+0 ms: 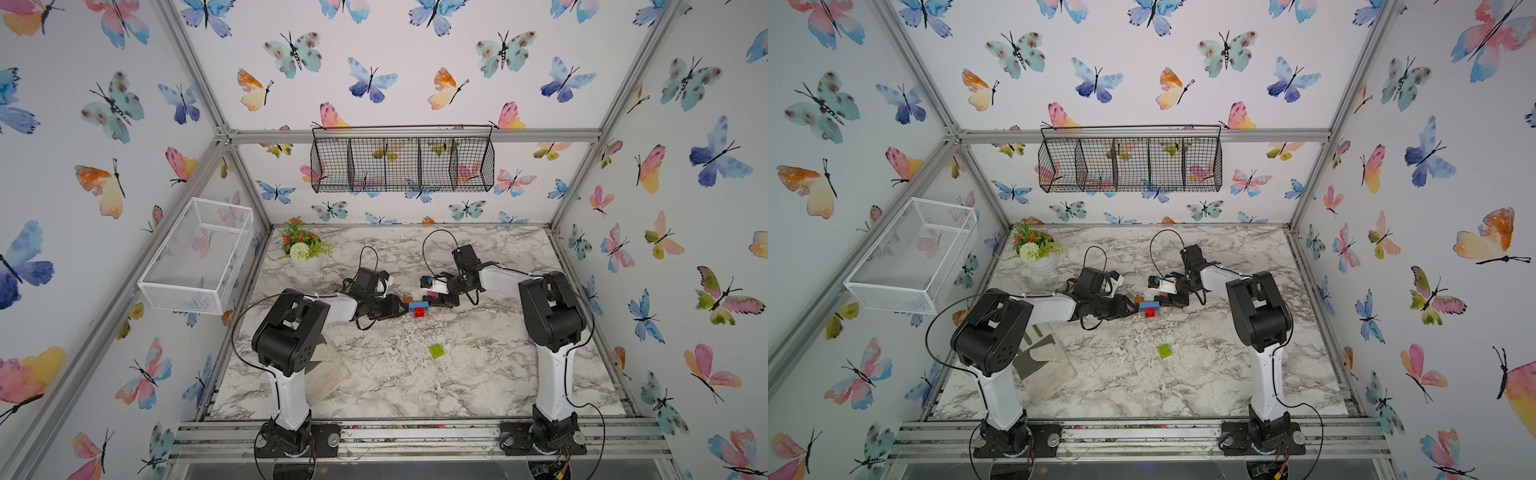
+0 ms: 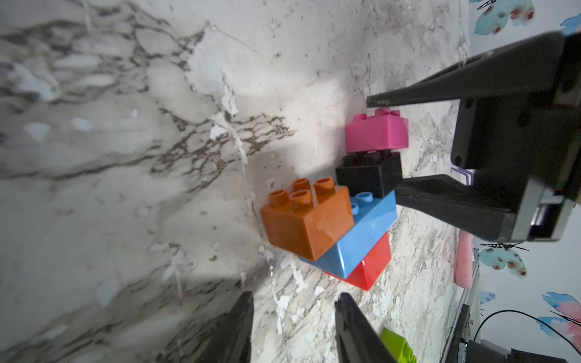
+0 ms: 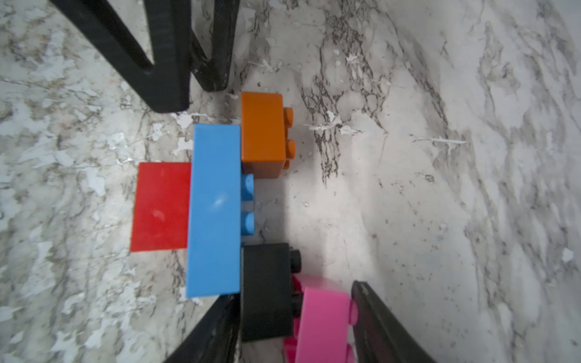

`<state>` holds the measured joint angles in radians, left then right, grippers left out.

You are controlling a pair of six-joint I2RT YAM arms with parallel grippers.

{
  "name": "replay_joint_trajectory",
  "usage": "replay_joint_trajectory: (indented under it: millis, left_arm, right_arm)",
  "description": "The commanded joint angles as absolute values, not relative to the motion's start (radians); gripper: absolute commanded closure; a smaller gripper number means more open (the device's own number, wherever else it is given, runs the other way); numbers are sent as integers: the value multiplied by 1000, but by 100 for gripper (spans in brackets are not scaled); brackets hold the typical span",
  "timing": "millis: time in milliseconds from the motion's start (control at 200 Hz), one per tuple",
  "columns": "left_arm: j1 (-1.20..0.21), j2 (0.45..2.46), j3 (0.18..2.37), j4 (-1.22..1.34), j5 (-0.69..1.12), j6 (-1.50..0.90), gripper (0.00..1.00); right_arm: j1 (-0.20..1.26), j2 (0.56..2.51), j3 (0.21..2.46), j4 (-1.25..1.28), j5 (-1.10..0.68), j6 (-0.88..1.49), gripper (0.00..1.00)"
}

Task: Assemble the letter v with lego
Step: Assemble the lego brick with the lego brick.

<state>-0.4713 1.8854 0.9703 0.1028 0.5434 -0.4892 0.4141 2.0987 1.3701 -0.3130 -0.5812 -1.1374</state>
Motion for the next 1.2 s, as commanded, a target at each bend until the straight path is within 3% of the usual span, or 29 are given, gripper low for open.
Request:
replay_joint_trajectory:
  millis: [0, 896, 1196]
  left_arm:
    - [-466, 1891, 948, -7, 493, -468, 54]
    - [-464, 1919, 957, 0, 493, -472, 55]
    - [-465, 1816, 900, 11, 458, -490, 55]
  right_arm:
    - [423, 2058, 1346, -366, -621, -1114, 41]
    - [436, 2052, 1315, -346, -610, -1024, 43]
    - [436, 2060, 1318, -328, -583, -971, 45]
